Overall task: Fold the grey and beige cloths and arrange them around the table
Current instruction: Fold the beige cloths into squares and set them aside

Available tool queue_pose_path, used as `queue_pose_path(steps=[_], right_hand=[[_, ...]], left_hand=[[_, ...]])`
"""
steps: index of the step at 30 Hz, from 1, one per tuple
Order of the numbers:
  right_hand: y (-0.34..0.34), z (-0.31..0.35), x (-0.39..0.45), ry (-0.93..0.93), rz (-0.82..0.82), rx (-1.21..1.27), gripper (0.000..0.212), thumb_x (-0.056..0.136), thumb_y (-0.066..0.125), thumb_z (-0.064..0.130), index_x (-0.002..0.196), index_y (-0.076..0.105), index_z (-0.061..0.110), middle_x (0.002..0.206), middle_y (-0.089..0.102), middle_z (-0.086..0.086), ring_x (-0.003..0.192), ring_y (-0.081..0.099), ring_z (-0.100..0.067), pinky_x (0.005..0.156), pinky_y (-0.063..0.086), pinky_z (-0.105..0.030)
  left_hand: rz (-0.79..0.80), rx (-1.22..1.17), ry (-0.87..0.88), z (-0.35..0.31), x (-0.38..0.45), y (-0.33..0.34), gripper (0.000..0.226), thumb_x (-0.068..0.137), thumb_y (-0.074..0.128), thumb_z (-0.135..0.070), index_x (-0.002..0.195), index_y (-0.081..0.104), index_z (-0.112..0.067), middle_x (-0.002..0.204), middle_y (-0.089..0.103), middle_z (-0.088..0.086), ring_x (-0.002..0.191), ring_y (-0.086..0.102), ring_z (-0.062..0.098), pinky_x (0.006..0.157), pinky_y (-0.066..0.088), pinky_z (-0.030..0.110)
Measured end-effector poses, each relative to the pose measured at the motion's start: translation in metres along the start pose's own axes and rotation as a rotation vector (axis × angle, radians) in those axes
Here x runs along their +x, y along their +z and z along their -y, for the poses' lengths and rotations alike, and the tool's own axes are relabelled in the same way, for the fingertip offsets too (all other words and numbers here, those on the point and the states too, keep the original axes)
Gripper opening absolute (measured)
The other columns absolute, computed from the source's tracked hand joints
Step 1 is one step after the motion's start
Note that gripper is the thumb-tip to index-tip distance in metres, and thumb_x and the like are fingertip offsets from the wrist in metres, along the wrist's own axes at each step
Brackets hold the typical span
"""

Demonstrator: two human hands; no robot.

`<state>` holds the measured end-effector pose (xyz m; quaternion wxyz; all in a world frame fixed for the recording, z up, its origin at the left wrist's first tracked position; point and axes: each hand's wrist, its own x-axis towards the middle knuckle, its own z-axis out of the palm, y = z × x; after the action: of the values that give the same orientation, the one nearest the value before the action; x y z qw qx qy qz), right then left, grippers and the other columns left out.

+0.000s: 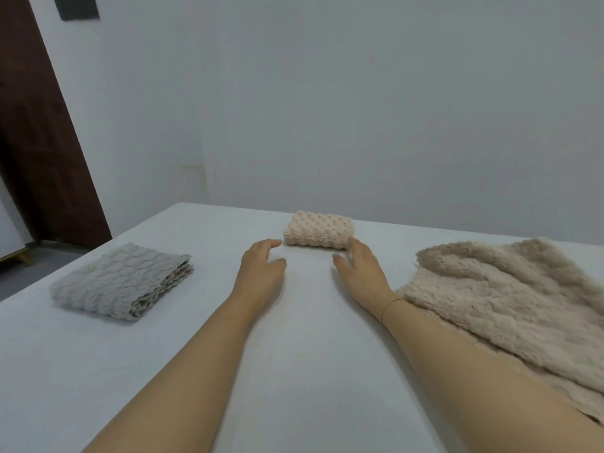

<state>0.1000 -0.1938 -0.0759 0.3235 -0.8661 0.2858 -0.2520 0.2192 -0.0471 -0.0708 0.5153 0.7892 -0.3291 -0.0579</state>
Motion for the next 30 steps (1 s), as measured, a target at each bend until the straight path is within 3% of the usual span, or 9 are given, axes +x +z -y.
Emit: queue_pose_path(steps=[8, 12, 18, 25, 30], right_hand=[[-0.036, 0.000, -0.083, -0.095, 0.050, 0.091, 0.051, 0.098, 0.045, 0.028, 0.145, 0.030, 0.017, 0.153, 0.030, 0.001, 0.139, 0.027, -0.013, 0.111, 0.020, -0.025], [-0.068, 0.000, -0.111, -0.262, 0.044, -0.112, 0.052, 0.098, 0.045, 0.029, 0.147, 0.029, 0.020, 0.157, 0.021, 0.002, 0.144, 0.016, -0.012, 0.114, 0.013, -0.023], [-0.151, -0.004, -0.125, -0.355, -0.065, -0.339, 0.052, 0.097, 0.046, 0.032, 0.146, 0.031, 0.022, 0.156, 0.023, 0.002, 0.143, 0.019, -0.014, 0.113, 0.013, -0.024], [-0.231, -0.042, -0.124, -0.144, -0.108, -0.271, 0.033, 0.095, 0.051, 0.029, 0.127, 0.054, 0.021, 0.137, 0.046, 0.005, 0.130, 0.035, -0.014, 0.097, 0.027, -0.023], [-0.259, -0.075, -0.121, 0.023, -0.185, -0.265, 0.041, 0.091, 0.055, 0.027, 0.130, 0.050, 0.018, 0.139, 0.045, 0.000, 0.130, 0.037, -0.018, 0.100, 0.033, -0.032]], left_hand=[[-0.011, 0.013, 0.086, -0.025, -0.068, 0.000, 0.043, 0.093, 0.051, -0.011, 0.134, 0.047, -0.022, 0.144, 0.041, -0.007, 0.135, 0.030, 0.009, 0.101, 0.021, 0.017], [0.011, 0.186, 0.193, -0.046, -0.095, 0.006, 0.043, 0.094, 0.051, -0.018, 0.137, 0.044, -0.024, 0.148, 0.036, -0.008, 0.138, 0.023, 0.010, 0.110, 0.020, 0.025], [0.003, 0.336, 0.360, -0.090, -0.123, 0.030, 0.046, 0.095, 0.050, -0.027, 0.140, 0.041, -0.026, 0.149, 0.034, -0.011, 0.138, 0.023, 0.007, 0.112, 0.019, 0.028], [0.170, 0.355, 0.401, -0.147, -0.122, 0.094, 0.046, 0.094, 0.049, -0.031, 0.139, 0.041, -0.027, 0.147, 0.037, -0.011, 0.139, 0.023, 0.009, 0.113, 0.023, 0.033], [0.298, 0.352, 0.335, -0.160, -0.109, 0.143, 0.037, 0.090, 0.053, -0.031, 0.126, 0.053, -0.026, 0.132, 0.052, -0.008, 0.121, 0.046, 0.011, 0.096, 0.039, 0.028]])
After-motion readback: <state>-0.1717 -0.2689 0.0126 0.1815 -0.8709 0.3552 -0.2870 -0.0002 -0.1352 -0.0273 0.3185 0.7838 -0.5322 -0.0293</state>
